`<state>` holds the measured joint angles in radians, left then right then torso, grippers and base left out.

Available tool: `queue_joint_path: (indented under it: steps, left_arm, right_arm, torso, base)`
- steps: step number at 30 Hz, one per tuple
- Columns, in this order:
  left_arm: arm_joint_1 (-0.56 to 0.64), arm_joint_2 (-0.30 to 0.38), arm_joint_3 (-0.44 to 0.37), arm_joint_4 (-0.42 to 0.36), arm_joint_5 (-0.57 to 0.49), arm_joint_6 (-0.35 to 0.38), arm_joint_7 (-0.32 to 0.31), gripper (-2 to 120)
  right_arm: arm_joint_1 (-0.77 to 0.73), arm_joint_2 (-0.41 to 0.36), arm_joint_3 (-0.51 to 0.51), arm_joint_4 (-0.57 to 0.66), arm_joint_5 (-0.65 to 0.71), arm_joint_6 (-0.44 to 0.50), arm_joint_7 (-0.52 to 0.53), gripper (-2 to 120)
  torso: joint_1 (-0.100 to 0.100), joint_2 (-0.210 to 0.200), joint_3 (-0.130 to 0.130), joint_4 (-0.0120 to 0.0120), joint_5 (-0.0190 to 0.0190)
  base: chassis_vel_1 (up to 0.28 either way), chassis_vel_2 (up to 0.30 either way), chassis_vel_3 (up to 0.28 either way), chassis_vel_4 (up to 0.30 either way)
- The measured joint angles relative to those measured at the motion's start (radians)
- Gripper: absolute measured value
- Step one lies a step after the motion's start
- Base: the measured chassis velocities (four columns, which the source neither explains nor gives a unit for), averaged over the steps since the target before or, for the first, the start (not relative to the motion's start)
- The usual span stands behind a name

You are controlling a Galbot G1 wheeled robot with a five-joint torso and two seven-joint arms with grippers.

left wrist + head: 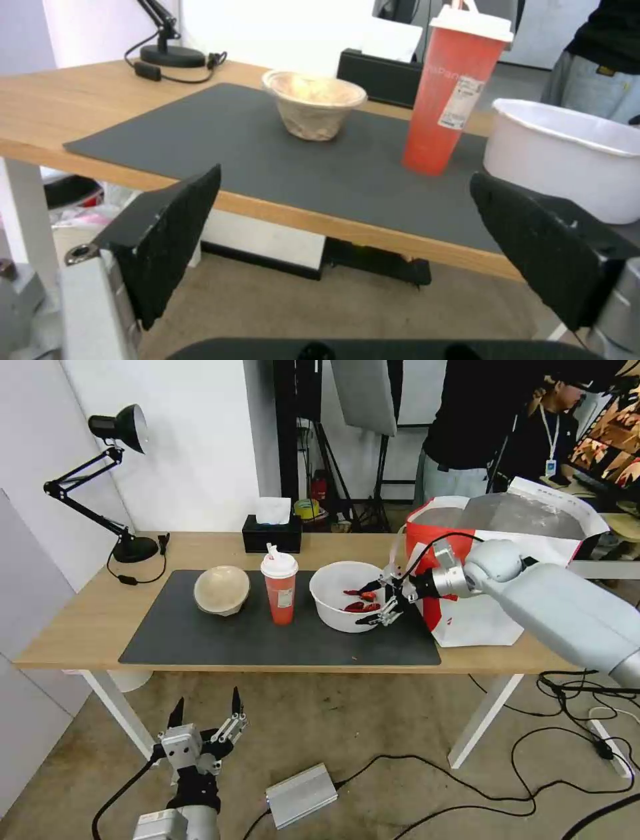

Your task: Pick up the trash from the table and place it into the takeout bag.

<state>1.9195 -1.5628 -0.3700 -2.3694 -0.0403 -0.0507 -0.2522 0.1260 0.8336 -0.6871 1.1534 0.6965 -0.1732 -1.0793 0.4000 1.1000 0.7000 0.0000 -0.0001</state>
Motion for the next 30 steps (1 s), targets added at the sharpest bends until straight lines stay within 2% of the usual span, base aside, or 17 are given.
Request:
queue_joint_path:
  steps: [11, 30]
  left_arm:
    - [-0.005, -0.001, 0.007, 0.010, 0.006, -0.012, -0.002, 100]
    - [-0.024, 0.008, 0.015, 0.035, 0.002, -0.013, -0.003, 100]
  right_arm:
    - [0.077, 0.031, -0.087, -0.032, 0.007, -0.008, -0.008, 100]
    - [0.066, 0.095, -0.085, -0.113, -0.017, -0.007, -0.005, 100]
  torso:
    - [0.000, 0.000, 0.000, 0.0000, 0.0000]
    - [0.000, 0.000, 0.000, 0.0000, 0.0001]
  base:
    - [0.000, 0.000, 0.000, 0.000]
    - [0.000, 0.000, 0.000, 0.000]
